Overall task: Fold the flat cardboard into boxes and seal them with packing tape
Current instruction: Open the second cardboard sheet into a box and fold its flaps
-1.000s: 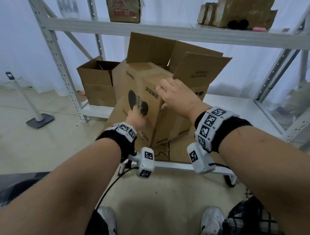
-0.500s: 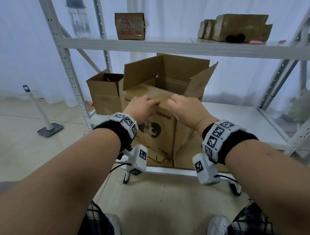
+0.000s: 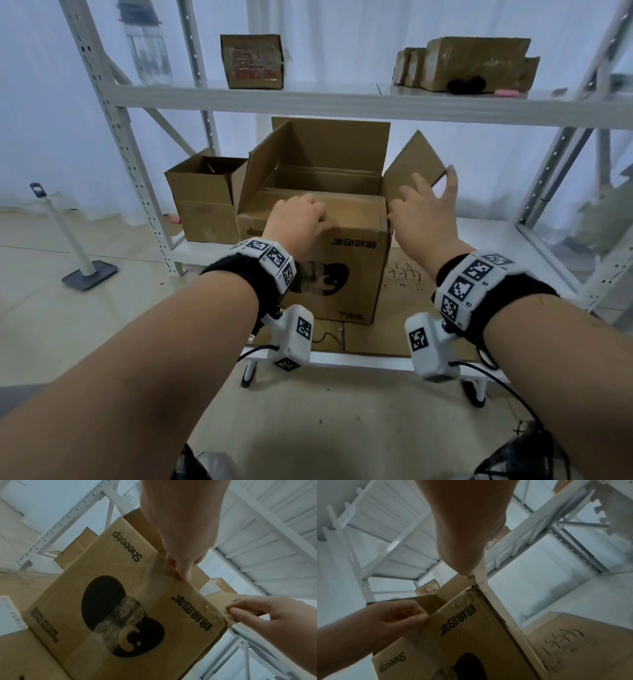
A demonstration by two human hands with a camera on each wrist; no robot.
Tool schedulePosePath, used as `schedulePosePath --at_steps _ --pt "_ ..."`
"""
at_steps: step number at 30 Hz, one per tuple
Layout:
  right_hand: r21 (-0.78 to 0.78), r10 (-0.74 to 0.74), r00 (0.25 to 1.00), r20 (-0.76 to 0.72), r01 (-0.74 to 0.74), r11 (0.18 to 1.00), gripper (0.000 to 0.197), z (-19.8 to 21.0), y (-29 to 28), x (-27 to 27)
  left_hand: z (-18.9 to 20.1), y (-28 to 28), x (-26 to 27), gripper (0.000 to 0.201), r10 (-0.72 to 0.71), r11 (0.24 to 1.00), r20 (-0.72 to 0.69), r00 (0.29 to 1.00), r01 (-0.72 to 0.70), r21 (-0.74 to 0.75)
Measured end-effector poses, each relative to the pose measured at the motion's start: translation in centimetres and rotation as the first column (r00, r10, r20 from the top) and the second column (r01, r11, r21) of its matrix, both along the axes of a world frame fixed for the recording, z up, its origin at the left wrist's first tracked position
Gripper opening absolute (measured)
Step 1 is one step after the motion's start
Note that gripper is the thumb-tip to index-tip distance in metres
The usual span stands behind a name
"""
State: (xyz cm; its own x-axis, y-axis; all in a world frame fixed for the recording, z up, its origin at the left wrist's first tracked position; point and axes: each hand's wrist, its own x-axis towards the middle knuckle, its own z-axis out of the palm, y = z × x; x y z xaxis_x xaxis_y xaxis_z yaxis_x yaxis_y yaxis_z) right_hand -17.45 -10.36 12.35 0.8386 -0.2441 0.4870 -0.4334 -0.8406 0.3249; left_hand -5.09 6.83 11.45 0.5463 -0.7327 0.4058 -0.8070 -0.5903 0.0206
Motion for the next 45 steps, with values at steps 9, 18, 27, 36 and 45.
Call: schedulePosePath --at_steps 9,18,27,36,45 --pt "0.166 -0.015 0.954 -0.3 0.068 0.984 0.045 1.7 -1.6 2.7 0.6 -2.3 3.0 0.056 0.074 0.994 -0.174 0.982 -0.059 0.092" --pt "0.401 0.062 0.947 -0.315 0.073 0.913 0.073 1.7 -4.0 3.7 -0.6 -1.2 4.6 0.051 0.113 0.994 -0.227 0.967 -0.108 0.033" --pt "0.545 0.057 0.98 -0.19 0.057 0.836 0.074 0.8 -3.4 3.3 0.5 -3.4 4.1 0.067 0.172 0.981 -0.196 0.965 -0.149 0.127" --pt "0.472 0.055 0.973 -0.222 0.058 0.88 0.073 0.6 -3.1 3.1 0.9 -6.6 4.3 0.074 0.08 0.954 -0.259 0.963 0.002 0.299" --pt "0.355 0.139 0.971 0.193 -0.201 0.913 0.029 0.8 -2.6 3.7 2.0 -9.3 5.3 0.075 0.159 0.953 -0.243 0.957 -0.084 0.291"
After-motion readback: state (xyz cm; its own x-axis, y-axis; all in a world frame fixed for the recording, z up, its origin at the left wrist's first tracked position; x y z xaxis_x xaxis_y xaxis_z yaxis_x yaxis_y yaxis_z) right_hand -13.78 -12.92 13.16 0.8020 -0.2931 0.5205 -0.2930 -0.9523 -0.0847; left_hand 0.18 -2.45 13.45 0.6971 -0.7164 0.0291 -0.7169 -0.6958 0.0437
